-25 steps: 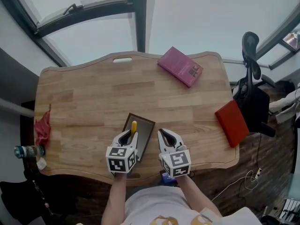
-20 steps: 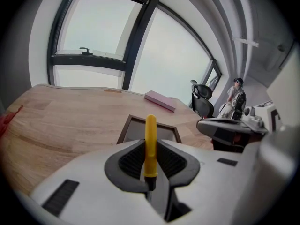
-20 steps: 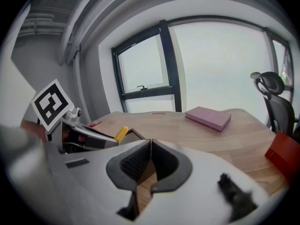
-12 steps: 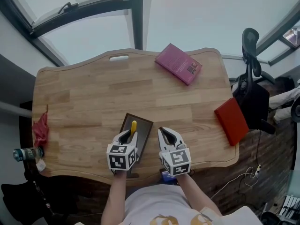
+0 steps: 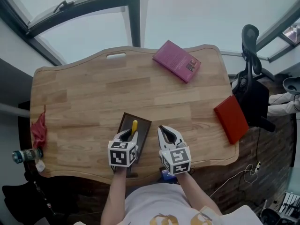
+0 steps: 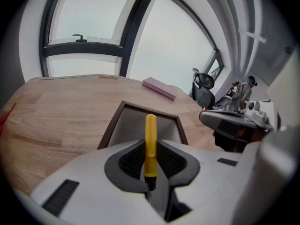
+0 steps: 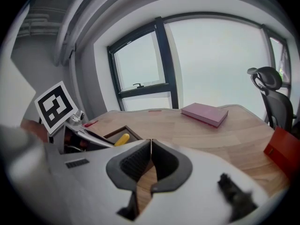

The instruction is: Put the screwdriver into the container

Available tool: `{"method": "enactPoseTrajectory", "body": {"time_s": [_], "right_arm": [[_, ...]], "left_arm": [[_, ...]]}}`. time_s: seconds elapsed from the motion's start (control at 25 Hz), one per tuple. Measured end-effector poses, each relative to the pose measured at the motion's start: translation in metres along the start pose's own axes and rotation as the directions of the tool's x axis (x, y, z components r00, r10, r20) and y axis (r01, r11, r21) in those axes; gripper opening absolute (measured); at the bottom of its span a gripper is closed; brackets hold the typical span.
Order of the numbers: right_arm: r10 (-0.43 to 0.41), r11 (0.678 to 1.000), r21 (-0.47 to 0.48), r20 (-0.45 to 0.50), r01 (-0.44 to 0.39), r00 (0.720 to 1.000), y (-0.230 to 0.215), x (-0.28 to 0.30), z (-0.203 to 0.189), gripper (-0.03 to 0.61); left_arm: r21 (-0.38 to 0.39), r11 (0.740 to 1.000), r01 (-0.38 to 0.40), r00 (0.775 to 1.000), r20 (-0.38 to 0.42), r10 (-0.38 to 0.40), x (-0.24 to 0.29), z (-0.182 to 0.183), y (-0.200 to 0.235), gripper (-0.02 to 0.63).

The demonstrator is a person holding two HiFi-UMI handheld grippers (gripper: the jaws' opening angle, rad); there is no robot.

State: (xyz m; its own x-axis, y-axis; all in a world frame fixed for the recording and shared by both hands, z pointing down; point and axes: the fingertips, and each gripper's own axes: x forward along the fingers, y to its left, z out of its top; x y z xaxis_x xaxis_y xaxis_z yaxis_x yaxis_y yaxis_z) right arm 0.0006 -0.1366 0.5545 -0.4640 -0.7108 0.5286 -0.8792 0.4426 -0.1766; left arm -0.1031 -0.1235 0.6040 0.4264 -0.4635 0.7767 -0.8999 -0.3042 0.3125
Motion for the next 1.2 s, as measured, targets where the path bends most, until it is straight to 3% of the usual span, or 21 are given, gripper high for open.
{"method": "enactPoseTrajectory", "body": {"time_s": [0.28,1.2], "right_arm": [[-0.003,1.0,0.007,-0.01,0.003,1.0,-0.002,0.004,-0.002,0.032],[0.015,1.0,0.015,-0.052,-0.014,0.999,-0.006,0.021,-0.014,0.032]], "left_arm": [[-0.013,1.0,0.009,0.996,-0.092,-0.01,0.009,-0.009,-0.001,0.08],[0.017,1.0,-0.004,0.983,-0.183,0.007,0.026,-0.02,0.0,0.08]]}}
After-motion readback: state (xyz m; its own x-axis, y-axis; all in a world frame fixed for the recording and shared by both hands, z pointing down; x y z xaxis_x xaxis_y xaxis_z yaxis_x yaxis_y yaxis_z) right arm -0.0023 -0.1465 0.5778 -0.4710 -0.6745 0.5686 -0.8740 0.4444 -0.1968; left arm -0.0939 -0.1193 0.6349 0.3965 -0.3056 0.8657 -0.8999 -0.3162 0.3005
